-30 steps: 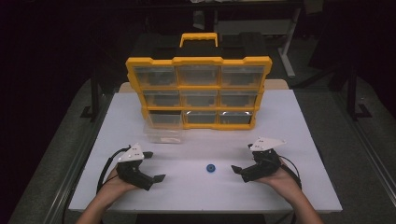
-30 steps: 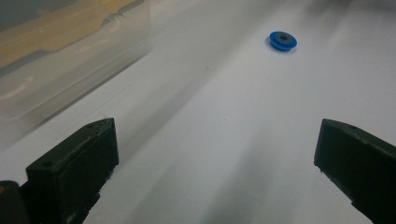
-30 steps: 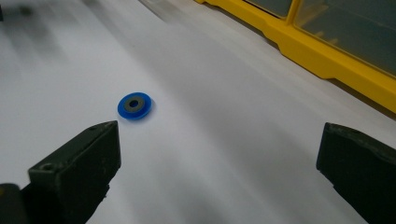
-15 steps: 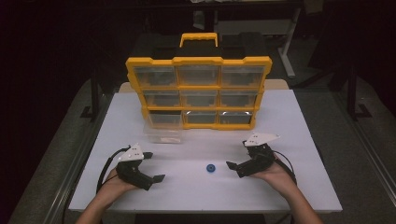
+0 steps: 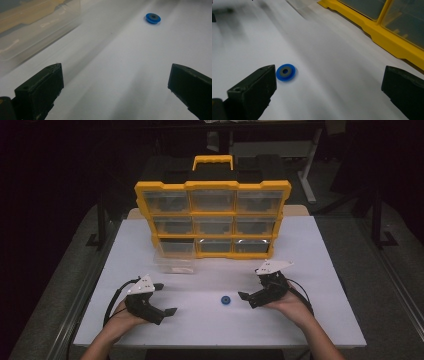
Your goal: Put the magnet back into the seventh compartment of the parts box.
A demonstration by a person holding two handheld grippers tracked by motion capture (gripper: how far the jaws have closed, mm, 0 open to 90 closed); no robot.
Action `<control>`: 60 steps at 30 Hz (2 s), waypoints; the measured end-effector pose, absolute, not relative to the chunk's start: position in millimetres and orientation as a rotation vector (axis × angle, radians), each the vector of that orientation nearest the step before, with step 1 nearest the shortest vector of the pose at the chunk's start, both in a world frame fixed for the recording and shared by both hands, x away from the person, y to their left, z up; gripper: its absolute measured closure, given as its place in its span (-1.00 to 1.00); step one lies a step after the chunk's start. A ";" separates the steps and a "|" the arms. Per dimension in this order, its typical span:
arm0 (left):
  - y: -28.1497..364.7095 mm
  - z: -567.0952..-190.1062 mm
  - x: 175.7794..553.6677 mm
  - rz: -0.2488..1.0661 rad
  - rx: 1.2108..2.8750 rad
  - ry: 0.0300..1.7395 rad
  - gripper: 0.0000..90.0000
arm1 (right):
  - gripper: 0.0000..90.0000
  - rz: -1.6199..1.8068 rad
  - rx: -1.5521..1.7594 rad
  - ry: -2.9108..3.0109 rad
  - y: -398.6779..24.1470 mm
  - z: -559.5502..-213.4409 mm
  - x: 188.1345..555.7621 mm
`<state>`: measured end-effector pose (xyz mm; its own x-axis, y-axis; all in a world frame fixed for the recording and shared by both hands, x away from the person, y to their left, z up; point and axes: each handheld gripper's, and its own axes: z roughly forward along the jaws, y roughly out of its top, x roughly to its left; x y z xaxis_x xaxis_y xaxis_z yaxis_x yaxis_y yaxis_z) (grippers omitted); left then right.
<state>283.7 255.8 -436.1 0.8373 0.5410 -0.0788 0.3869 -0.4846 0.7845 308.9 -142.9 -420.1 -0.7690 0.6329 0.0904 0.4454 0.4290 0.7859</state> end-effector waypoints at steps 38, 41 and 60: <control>256.0 -437.5 284.9 0.211 2.143 0.701 -1.00 | -1.00 1.236 0.869 2.542 -105.8 -419.8 329.4; 256.4 -437.5 285.3 0.212 2.142 0.703 -1.00 | -1.00 1.234 0.856 2.546 -102.0 -419.0 331.2; 256.6 -438.1 284.7 0.206 2.145 0.697 -1.00 | -1.00 1.240 0.795 2.601 -77.7 -420.6 333.8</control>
